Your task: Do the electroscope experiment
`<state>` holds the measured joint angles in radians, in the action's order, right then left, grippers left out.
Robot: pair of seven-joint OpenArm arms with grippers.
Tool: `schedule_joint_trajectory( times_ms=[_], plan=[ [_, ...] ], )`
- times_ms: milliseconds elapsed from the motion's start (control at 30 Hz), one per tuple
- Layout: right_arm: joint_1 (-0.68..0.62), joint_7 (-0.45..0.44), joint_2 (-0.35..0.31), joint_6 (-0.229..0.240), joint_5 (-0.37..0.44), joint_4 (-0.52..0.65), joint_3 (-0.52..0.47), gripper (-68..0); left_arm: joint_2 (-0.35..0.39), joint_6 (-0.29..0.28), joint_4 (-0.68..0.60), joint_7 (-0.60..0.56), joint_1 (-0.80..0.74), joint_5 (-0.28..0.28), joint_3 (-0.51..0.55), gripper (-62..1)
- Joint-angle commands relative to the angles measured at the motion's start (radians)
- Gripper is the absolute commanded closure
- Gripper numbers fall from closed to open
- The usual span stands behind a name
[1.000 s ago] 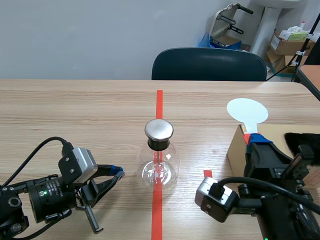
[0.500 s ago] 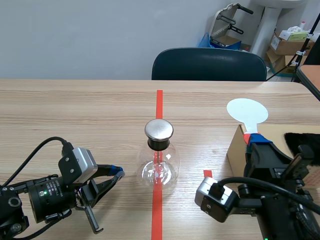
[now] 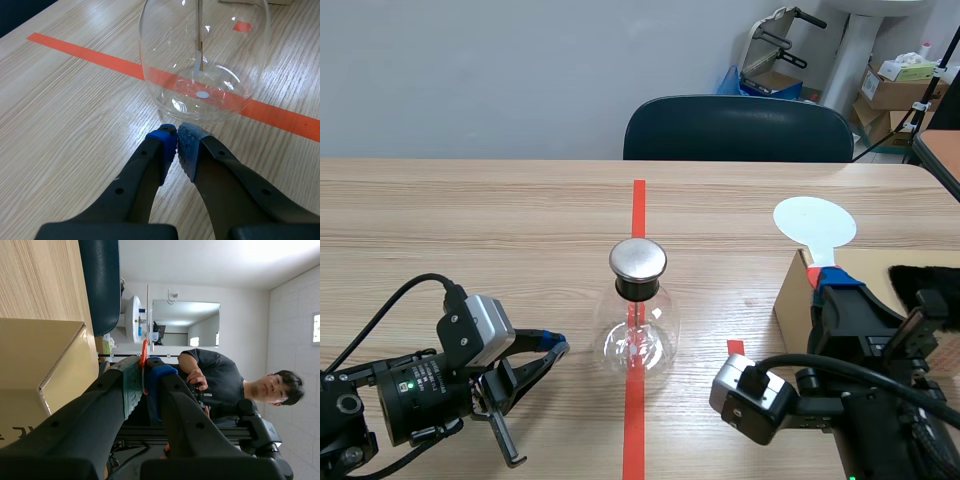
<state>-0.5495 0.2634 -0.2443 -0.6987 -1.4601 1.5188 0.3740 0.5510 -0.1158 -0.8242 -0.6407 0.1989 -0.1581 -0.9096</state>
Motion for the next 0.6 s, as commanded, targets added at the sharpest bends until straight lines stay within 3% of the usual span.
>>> schedule_joint_trajectory(
  times_ms=[0,567],
  plan=[
    [0.001,0.005,-0.010,-0.012,-0.001,0.022,-0.003,-0.7,-0.005,-0.002,-0.007,-0.020,0.000,-0.005,0.003,-5.6],
    [0.001,0.005,-0.010,-0.019,-0.001,0.022,-0.003,-0.7,-0.005,-0.002,-0.007,-0.020,0.000,-0.005,0.003,-5.6]
  ],
)
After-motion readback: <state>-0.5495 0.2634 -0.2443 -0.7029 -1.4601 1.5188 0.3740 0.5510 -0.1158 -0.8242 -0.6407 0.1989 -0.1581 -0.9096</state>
